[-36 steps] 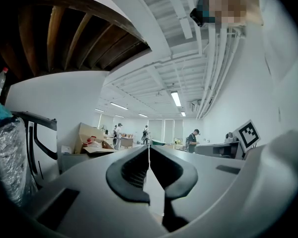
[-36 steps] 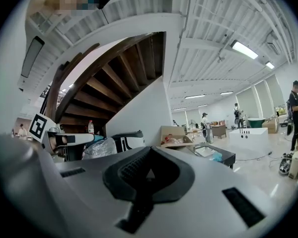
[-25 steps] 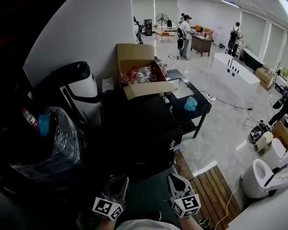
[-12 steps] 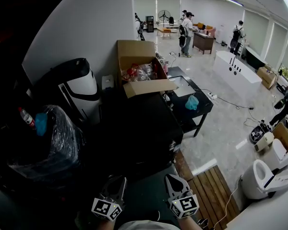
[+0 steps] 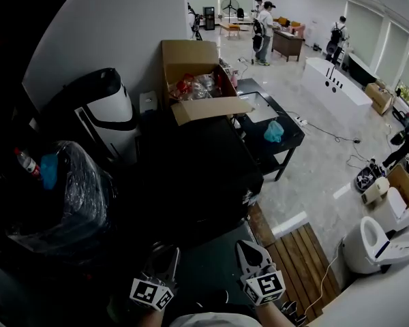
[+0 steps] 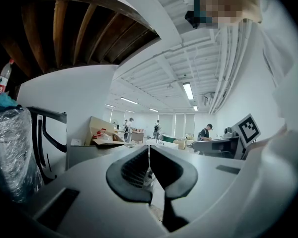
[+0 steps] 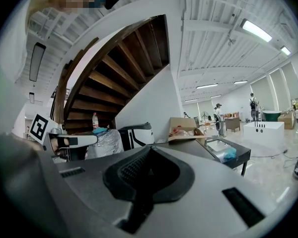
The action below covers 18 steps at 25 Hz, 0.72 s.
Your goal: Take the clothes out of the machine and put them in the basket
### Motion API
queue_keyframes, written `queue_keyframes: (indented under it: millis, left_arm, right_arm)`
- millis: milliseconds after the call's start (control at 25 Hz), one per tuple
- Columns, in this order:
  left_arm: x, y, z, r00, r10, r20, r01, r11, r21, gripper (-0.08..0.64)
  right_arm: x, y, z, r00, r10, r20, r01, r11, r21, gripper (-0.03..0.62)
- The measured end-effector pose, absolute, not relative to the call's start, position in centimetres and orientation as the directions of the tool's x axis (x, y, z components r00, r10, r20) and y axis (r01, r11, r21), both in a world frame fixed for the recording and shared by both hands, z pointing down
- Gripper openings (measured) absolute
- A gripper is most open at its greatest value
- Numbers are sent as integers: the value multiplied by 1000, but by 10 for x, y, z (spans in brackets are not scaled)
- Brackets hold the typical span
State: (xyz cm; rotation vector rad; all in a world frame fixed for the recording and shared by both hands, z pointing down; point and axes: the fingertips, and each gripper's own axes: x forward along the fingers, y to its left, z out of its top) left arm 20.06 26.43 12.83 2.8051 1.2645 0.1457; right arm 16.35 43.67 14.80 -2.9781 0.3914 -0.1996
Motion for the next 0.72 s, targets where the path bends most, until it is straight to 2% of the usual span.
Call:
queue_keyframes:
  millis: [720]
  left_arm:
    - [223,252,249,659,750,57,744,-662,91,23]
  right_arm:
    - [185,442,260,974,-205,101,-197,-977,-84,9]
